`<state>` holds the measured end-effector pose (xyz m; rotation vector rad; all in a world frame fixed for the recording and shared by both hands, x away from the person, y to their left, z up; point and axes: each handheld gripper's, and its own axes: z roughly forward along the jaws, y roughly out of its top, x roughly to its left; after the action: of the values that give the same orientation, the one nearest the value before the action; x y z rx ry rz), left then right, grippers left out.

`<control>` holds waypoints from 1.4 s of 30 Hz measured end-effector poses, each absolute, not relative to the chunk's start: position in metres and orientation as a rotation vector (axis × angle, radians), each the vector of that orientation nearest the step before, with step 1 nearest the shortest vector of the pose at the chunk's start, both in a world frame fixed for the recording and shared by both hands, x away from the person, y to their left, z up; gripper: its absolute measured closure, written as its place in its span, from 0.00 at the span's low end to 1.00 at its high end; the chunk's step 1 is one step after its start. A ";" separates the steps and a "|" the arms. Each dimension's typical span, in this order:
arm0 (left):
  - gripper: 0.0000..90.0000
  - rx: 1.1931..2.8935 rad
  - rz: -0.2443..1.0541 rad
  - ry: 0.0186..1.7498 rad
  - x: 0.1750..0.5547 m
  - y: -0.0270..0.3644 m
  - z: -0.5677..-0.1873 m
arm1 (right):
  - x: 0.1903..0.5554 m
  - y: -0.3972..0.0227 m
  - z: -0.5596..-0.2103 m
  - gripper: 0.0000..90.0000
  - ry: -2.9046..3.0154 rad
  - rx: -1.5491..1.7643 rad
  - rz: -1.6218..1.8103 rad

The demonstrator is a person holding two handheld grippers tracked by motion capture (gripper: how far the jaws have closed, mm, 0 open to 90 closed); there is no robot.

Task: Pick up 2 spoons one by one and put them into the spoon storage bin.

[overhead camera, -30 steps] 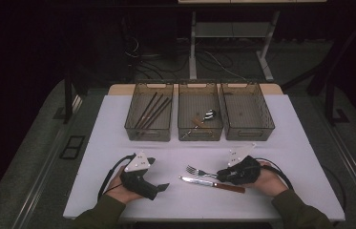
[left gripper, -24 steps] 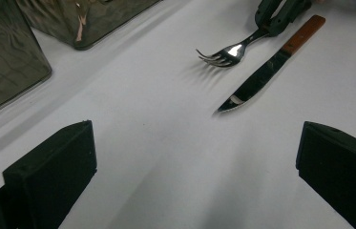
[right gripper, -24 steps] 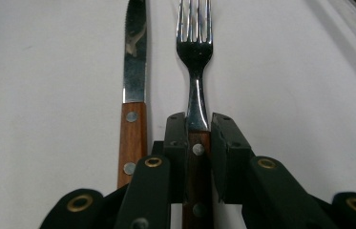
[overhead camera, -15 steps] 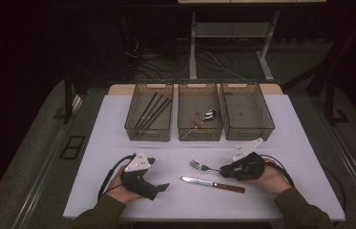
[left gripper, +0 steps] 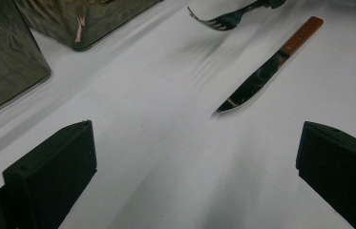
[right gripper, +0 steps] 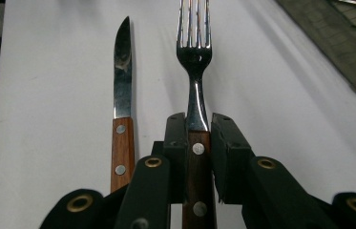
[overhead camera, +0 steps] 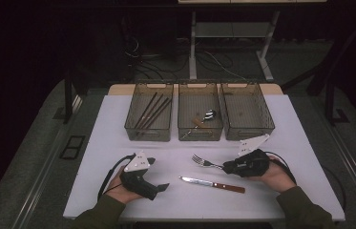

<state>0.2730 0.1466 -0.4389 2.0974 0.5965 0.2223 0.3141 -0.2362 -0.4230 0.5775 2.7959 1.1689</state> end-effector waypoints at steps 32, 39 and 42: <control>0.00 2.104 0.224 0.589 0.274 0.147 -0.439 | 0.322 -0.260 -0.387 0.86 2.654 0.706 1.257; 0.00 2.102 0.223 0.593 0.274 0.146 -0.440 | 0.325 -0.265 -0.382 0.86 2.617 0.741 1.254; 0.00 2.103 0.224 0.593 0.274 0.146 -0.440 | 0.327 -0.268 -0.380 0.86 2.605 0.756 1.255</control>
<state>0.2741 0.1462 -0.4396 2.1028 0.5929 0.2237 0.3268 -0.2677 -0.3798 0.7560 2.6046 1.2554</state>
